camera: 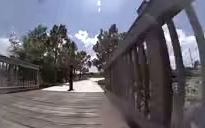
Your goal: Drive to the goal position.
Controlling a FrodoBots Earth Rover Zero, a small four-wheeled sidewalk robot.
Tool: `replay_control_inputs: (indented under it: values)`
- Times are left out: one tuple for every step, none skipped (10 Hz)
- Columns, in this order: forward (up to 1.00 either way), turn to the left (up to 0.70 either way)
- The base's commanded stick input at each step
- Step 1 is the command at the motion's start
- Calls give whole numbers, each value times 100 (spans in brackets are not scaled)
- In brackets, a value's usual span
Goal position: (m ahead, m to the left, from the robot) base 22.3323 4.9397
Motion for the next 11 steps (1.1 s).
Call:
replay_control_inputs:
  values:
    - [85,34]
    - [85,33]
    - [85,25]
    - [85,16]
    - [85,2]
    - [85,0]
    - [85,0]
    - [85,0]
    - [85,0]
    - [85,0]
    - [85,0]
